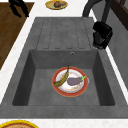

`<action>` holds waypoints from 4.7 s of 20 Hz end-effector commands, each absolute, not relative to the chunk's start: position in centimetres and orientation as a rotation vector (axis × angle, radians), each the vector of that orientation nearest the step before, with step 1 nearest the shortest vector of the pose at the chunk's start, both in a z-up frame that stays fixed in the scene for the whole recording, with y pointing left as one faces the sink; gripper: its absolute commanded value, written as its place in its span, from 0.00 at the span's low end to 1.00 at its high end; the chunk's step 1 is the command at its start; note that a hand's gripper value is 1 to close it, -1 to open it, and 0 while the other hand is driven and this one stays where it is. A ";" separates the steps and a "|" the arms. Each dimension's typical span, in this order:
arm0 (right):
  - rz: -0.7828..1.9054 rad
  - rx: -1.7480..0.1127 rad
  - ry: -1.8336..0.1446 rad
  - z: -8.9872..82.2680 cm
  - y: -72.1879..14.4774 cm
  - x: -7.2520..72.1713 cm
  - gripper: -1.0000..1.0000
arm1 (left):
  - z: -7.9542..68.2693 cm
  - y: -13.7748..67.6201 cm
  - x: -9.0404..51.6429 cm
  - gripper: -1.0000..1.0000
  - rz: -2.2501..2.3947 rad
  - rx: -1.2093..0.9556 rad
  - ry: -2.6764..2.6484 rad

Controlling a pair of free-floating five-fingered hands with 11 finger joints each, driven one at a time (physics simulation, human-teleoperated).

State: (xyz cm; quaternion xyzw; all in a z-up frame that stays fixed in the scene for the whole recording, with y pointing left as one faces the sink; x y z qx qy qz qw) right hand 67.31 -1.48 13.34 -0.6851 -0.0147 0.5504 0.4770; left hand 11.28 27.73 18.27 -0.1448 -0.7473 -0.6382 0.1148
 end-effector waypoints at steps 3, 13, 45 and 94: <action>1.364 -1.659 -0.029 13.1 -1.5 67.4 1.00 | 18.3 27.7 11.3 0.50 -1.871 -0.424 -2.190; 1.267 -1.585 -0.072 12.6 0.2 67.4 1.00 | 18.3 27.7 11.3 0.50 -1.871 -0.424 -2.190; 1.319 -1.227 -0.374 11.7 -2.6 69.9 0.00 | 18.3 27.7 11.3 0.50 -1.871 -0.424 -2.190; 1.395 -1.260 -0.188 10.4 0.6 69.2 1.00 | 18.3 27.7 11.3 0.50 -1.871 -0.424 -2.190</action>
